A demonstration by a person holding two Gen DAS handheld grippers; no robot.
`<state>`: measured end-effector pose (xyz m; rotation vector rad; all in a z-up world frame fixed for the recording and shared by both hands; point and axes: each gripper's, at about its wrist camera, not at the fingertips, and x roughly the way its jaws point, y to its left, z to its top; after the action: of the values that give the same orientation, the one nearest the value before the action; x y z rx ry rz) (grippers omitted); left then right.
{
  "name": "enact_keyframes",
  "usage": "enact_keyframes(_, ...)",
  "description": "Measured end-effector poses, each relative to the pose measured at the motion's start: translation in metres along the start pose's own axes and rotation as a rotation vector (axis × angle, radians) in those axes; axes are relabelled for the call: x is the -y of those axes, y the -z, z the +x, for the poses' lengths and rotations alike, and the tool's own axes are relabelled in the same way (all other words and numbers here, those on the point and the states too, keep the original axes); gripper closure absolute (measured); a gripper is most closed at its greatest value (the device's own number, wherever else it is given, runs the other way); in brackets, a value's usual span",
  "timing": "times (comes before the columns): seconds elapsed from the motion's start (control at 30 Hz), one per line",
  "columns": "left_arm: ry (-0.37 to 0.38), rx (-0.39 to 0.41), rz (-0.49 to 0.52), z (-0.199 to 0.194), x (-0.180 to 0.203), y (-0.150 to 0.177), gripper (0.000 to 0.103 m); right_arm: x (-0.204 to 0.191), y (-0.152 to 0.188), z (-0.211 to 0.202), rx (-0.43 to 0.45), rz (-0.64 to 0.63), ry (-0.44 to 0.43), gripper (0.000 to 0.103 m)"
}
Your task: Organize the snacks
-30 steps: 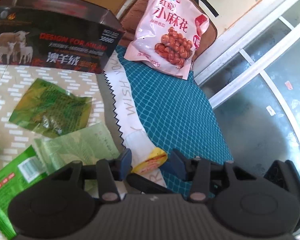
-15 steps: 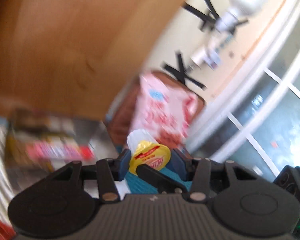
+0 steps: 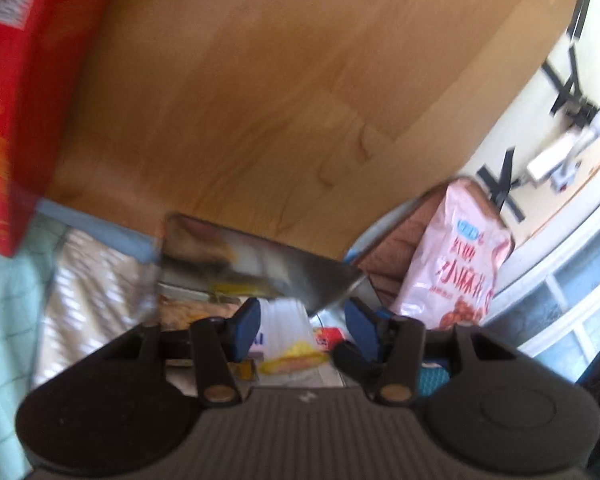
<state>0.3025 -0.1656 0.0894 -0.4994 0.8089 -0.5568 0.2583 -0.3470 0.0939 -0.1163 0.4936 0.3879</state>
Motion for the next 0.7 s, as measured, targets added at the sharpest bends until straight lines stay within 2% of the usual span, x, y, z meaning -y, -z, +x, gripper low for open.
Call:
enact_keyframes(0.07,0.011,0.026,0.014,-0.024,-0.003,-0.001,0.055,0.009,-0.004,-0.011,0.004,0.038,-0.029,0.057)
enact_keyframes(0.17,-0.011,0.055,0.044,-0.066,-0.002,0.001,0.055,0.028,-0.026,-0.055,0.052,0.125,-0.062,0.057)
enact_keyframes(0.3,-0.046,0.095,0.125,-0.135,0.015,0.000,0.055,0.046,-0.080,-0.149,0.210,0.224,-0.116,0.057)
enact_keyframes(0.4,-0.096,0.156,0.249,-0.198,0.042,-0.001,0.055,0.044,-0.126,-0.227,0.354,0.235,-0.138,0.057)
enact_keyframes(0.5,-0.188,0.239,0.373,-0.273,0.074,-0.008,0.055,0.036,-0.170,-0.300,0.462,0.247,-0.160,0.057)
enact_keyframes(0.57,-0.264,0.303,0.451,-0.327,0.099,-0.014,0.055,0.024,-0.197,-0.349,0.528,0.203,-0.131,0.057)
enact_keyframes(0.63,-0.394,0.403,0.558,-0.386,0.126,-0.019,0.055,0.006,-0.219,-0.398,0.595,0.131,-0.070,0.056)
enact_keyframes(0.7,-0.531,0.518,0.610,-0.443,0.147,-0.024,0.053,-0.009,-0.232,-0.439,0.674,0.088,-0.036,0.054)
